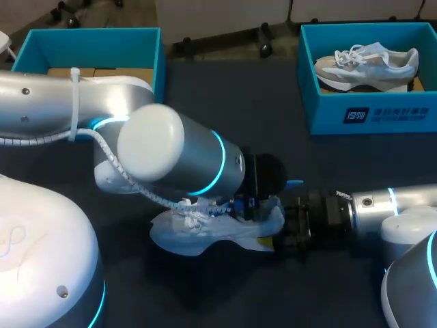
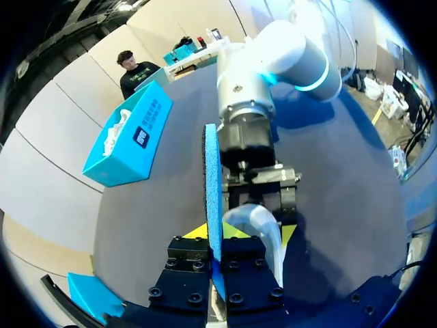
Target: Take the shoe out of the shoebox, open the shoe tongue, remove and reinsert the insole, then place the shoe into the shoebox
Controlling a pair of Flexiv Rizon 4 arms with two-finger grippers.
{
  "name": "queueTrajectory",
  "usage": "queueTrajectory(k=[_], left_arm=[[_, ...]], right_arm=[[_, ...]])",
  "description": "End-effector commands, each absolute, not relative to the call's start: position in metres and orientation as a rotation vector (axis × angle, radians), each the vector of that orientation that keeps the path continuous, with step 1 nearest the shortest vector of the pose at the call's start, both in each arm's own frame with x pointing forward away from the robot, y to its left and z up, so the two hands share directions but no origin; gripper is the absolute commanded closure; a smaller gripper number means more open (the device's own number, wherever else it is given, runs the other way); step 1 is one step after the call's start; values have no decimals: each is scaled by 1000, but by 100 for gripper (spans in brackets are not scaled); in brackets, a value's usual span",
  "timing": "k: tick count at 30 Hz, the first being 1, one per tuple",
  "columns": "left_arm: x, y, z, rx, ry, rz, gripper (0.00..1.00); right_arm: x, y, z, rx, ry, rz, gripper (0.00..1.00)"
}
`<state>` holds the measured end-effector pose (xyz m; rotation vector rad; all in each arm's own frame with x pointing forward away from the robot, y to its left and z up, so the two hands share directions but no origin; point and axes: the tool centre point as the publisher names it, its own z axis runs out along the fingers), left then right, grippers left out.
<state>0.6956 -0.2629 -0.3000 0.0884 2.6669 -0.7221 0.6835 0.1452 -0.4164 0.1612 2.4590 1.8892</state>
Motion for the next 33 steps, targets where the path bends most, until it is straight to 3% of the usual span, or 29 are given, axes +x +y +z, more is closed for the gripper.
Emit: queueTrajectory(k=[1, 20, 33], left_arm=[[702, -272, -285, 83, 2725, -758, 100], [692, -323, -223, 33, 2952, -1194, 100], [673, -339, -147, 120, 2950, -1487, 100]], right_arm=[[683, 146, -417, 162, 2460, 1887, 100], [683, 146, -417, 162, 2460, 1887, 100], [683, 146, -417, 162, 2460, 1887, 100]])
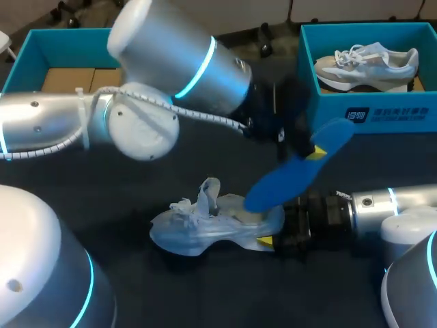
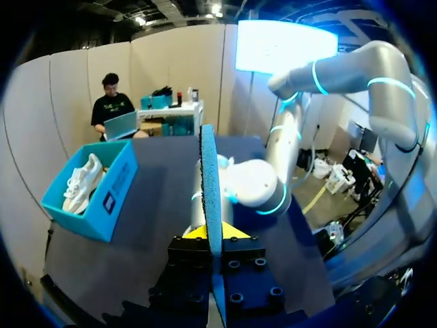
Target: Take the shoe out of the shoebox, open the shoe tongue, remove and reinsert the insole, then place the shoe into the shoebox
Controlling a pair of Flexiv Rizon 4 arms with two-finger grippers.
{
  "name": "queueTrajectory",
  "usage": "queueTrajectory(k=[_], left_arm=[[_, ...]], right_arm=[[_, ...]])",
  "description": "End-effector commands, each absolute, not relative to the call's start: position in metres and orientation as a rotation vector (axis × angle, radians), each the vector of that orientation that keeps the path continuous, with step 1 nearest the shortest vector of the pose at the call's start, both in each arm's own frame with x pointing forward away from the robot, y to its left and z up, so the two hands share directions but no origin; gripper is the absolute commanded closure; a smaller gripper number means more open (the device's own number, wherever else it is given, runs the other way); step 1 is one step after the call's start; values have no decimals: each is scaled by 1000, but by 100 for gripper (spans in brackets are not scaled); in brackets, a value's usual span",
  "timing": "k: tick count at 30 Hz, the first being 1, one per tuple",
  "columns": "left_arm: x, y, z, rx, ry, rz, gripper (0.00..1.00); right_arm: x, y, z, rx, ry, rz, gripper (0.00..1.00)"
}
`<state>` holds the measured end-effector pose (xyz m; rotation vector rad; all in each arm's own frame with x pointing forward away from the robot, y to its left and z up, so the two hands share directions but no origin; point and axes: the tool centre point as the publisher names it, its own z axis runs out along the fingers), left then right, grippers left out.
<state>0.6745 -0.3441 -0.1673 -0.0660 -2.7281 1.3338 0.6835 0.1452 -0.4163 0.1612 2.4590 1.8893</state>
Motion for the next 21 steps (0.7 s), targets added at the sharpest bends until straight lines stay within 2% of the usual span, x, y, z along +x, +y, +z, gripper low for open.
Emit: queueTrajectory(k=[1, 3, 21], left_arm=[[672, -339, -143, -112, -2647, 1347, 100], [670, -339, -125, -137, -2606, 1377, 100], [667, -336, -122, -144, -2652, 1362, 100]], right_arm=[[683, 146, -417, 162, 2460, 1887, 100], [683, 146, -417, 162, 2460, 1887, 100], [683, 146, -417, 162, 2460, 1887, 100]])
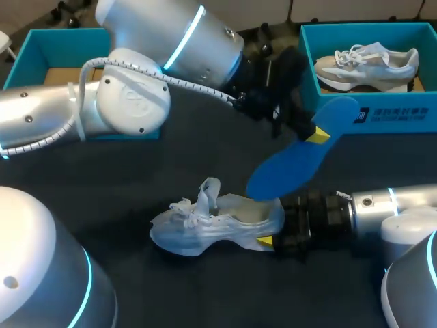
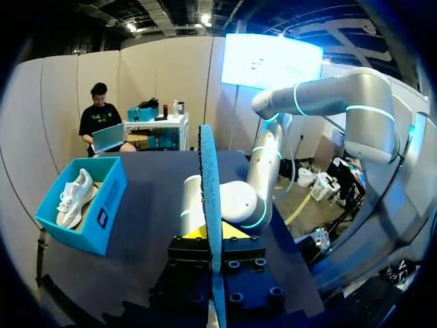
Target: Take the shoe out of the shoebox, open the shoe tongue, remove and reinsert the insole, then place the shoe into the shoebox
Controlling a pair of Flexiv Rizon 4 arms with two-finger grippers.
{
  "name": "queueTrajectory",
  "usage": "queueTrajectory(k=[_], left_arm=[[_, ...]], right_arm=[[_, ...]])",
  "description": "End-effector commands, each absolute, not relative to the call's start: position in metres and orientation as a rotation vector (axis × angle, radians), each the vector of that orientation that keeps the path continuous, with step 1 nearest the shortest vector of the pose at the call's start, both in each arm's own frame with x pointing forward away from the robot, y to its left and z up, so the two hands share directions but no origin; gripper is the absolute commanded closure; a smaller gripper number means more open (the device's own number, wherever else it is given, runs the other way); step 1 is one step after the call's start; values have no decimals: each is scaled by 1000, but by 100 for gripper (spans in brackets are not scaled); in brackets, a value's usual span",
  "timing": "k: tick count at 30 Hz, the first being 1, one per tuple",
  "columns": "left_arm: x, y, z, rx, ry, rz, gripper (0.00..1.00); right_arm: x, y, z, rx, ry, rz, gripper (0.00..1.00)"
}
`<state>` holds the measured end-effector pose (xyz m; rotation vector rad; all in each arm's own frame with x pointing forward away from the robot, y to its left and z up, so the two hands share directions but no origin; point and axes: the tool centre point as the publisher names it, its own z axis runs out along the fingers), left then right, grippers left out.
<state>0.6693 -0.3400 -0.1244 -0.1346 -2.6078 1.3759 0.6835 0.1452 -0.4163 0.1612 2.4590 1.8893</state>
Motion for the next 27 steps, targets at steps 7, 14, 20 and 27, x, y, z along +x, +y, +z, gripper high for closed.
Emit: queueTrajectory(k=[7, 14, 20, 27], left_arm=[[652, -309, -66, -75, -2557, 1501, 100], [636, -275, -11, 15, -2401, 1676, 100], [634, -270, -3, 40, -2353, 1674, 100], [634, -270, -3, 40, -2353, 1674, 100]], right_arm=[[683, 146, -417, 162, 2460, 1887, 100], [683, 146, -417, 162, 2460, 1887, 100], [683, 146, -417, 162, 2460, 1887, 100], [683, 146, -417, 162, 2460, 1887, 100]])
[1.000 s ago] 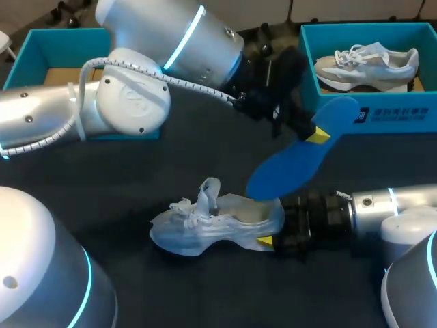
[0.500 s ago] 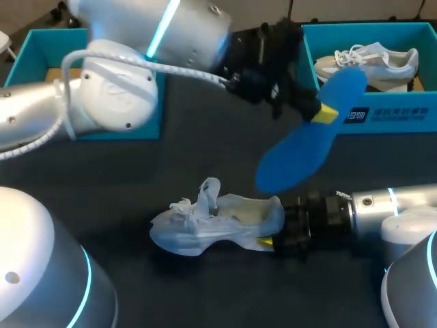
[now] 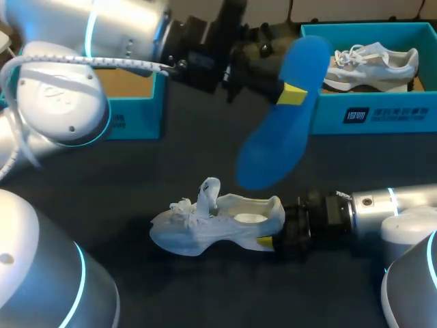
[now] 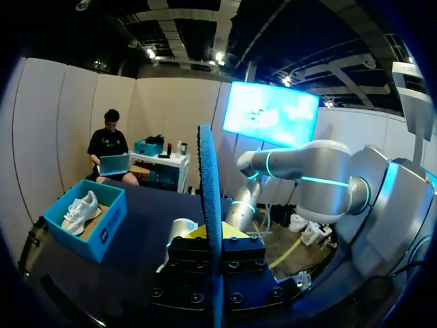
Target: Take the shoe out of the shoebox, open the shoe tongue, remove and reinsert the insole, then place the shoe into the shoebox
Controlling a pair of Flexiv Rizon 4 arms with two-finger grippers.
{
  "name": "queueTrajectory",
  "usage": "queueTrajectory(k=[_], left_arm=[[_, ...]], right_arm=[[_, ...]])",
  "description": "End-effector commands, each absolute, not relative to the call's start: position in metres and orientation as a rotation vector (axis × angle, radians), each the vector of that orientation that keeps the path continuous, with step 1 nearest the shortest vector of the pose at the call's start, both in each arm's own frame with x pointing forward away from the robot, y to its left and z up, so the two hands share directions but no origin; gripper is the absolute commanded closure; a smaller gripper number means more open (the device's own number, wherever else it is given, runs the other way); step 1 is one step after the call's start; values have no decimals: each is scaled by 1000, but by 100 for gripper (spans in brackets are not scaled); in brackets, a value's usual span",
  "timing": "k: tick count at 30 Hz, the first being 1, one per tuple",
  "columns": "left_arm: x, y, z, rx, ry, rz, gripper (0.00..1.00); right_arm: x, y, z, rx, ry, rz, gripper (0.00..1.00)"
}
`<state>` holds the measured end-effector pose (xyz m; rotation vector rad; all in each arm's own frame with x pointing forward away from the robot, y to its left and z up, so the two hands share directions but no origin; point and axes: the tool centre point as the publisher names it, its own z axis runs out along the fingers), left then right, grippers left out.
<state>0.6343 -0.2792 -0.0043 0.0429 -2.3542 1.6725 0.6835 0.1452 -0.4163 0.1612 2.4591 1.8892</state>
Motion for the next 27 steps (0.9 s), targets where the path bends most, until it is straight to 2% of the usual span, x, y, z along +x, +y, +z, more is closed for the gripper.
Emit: queueTrajectory(k=[1, 4, 15, 27], left_arm=[[634, -270, -3, 40, -2353, 1674, 100], [634, -270, -3, 40, -2353, 1674, 100], [603, -239, 57, 115, -2183, 1836, 100], [587, -203, 98, 133, -2173, 1790, 100]], right_arm=[[683, 146, -417, 162, 2460, 1887, 100], [683, 146, -417, 162, 2460, 1887, 100], [683, 146, -417, 162, 2460, 1887, 100], [683, 146, -417, 162, 2460, 1887, 100]])
